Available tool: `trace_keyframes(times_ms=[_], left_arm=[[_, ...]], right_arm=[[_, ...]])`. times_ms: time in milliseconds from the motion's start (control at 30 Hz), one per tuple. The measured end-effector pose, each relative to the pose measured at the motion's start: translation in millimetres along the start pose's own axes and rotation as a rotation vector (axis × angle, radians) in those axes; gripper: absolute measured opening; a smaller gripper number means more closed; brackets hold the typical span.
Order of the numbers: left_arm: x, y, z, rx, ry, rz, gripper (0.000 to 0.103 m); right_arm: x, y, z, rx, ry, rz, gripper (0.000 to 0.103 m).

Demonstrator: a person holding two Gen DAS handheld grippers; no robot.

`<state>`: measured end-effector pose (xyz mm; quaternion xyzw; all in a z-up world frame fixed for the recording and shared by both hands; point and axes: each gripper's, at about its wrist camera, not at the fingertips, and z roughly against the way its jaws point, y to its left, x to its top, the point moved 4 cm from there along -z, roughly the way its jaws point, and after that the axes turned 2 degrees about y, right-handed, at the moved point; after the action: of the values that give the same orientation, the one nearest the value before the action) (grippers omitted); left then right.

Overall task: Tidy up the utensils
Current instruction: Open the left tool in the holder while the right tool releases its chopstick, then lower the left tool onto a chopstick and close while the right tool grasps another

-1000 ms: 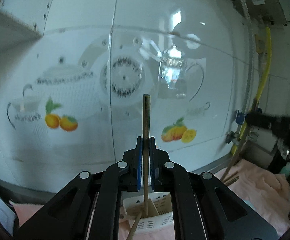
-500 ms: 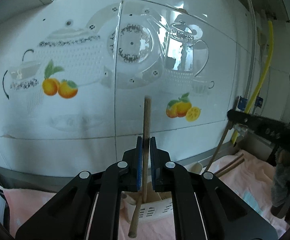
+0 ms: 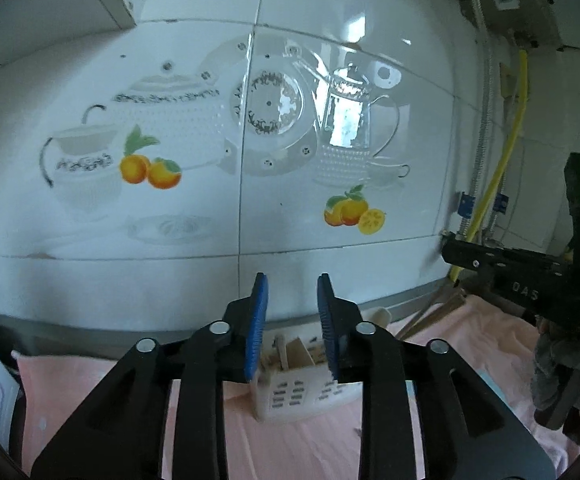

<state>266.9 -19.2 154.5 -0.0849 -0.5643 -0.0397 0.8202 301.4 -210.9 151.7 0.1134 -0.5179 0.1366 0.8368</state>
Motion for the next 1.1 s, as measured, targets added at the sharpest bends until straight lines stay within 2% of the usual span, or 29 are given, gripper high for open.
trace_keyframes(times_ms=[67,200,300,367,467,600,833,1100], left_arm=[[-8.6,-0.6,16.9,0.002,-0.003,0.003,0.037],[-29.7,-2.0,40.5,0.000,0.021,0.015,0.043],[-48.6,-2.4,57.4,-0.010,0.044,0.033,0.054],[-63.1,-4.5,68.2,-0.010,0.060,0.028,0.057],[-82.8,-5.8,78.1,-0.008,0.084,0.033,0.071],[-114.5,-5.1,86.5,0.013,0.131,0.047,0.079],[-155.8,-0.2,93.0,0.037,0.197,0.078,0.083],[-183.5,0.8,98.9,0.067,0.235,0.077,0.085]], right_arm=[[-10.7,2.5,12.8,0.005,0.012,0.012,0.022],[-47.0,6.3,34.2,0.018,0.067,0.025,0.027],[-82.2,9.0,45.8,0.031,0.125,0.024,0.028],[-108.5,11.5,53.0,0.041,0.162,0.021,0.028],[-143.8,15.2,62.2,0.040,0.208,0.033,0.028],[-191.8,22.5,67.0,0.047,0.275,0.033,0.028],[-257.6,32.5,62.8,0.069,0.373,0.001,0.028],[-283.7,44.6,51.0,0.089,0.419,-0.008,0.028]])
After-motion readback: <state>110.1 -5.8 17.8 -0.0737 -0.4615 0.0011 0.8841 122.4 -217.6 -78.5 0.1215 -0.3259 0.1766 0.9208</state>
